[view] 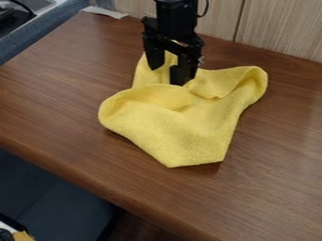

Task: Unfoldt the cloth from top left to left

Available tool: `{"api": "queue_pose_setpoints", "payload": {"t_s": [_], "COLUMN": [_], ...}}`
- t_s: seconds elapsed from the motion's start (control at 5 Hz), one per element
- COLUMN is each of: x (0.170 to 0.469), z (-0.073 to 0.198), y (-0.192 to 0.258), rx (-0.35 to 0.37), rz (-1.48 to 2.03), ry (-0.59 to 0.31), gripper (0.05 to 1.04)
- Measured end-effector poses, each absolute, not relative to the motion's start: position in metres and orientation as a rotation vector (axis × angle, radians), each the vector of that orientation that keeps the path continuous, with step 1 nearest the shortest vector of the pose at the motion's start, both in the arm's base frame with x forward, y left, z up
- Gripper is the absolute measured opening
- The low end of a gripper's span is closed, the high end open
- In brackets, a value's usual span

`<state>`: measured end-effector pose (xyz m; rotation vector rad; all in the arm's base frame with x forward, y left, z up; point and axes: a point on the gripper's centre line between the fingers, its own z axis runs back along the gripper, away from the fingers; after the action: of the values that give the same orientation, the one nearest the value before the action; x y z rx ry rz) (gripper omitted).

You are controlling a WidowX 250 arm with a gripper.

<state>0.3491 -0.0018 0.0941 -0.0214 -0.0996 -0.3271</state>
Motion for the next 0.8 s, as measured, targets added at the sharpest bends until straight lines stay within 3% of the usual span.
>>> {"api": "queue_pose_setpoints", "payload": {"t_s": [0.4, 0.8], "x": [0.3505, 0.3535], "z": [0.0777, 0.0773], "y": [-0.0087, -0.0101], "rx": [0.016, 0.017], "rz": [-0.379, -0.384], "ry": [-0.040, -0.052], "gripper": [0.947, 0.411]}}
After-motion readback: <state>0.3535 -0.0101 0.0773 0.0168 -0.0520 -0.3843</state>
